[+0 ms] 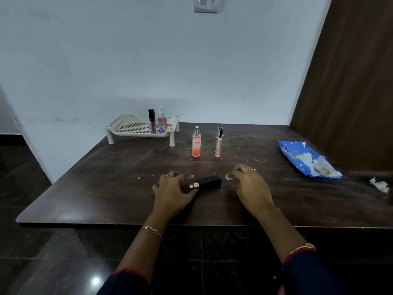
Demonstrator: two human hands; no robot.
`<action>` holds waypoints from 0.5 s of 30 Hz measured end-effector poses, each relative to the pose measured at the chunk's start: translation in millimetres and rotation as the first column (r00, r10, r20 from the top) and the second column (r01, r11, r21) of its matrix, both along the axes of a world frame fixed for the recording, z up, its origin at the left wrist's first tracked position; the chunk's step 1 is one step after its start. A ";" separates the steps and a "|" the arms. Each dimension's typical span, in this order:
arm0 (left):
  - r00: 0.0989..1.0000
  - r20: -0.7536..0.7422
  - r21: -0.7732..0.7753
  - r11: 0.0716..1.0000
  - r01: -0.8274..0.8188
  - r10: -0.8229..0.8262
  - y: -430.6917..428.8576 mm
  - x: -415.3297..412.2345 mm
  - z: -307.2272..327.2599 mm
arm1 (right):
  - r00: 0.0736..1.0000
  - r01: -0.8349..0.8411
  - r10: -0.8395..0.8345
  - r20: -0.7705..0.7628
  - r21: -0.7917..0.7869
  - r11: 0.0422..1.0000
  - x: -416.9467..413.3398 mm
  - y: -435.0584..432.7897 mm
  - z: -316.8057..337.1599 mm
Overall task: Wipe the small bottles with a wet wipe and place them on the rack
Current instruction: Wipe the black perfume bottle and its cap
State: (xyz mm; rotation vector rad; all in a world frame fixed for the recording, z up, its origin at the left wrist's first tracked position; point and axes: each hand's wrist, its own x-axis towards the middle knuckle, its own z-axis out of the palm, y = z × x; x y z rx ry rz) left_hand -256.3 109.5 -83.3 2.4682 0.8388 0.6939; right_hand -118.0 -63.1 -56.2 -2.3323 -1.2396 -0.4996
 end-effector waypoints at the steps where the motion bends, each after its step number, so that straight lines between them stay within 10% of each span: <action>1: 1.000 -0.005 0.012 1.000 -0.016 0.016 -0.4 0.4 -1.0 | 0.999 0.017 -0.017 -0.028 0.024 1.000 1.8 -2.6 -1.2; 15: 0.997 0.063 0.078 0.996 0.046 -0.051 -8.3 -3.0 3.5 | 0.982 0.042 -0.007 -0.187 0.186 0.982 -7.3 7.3 2.1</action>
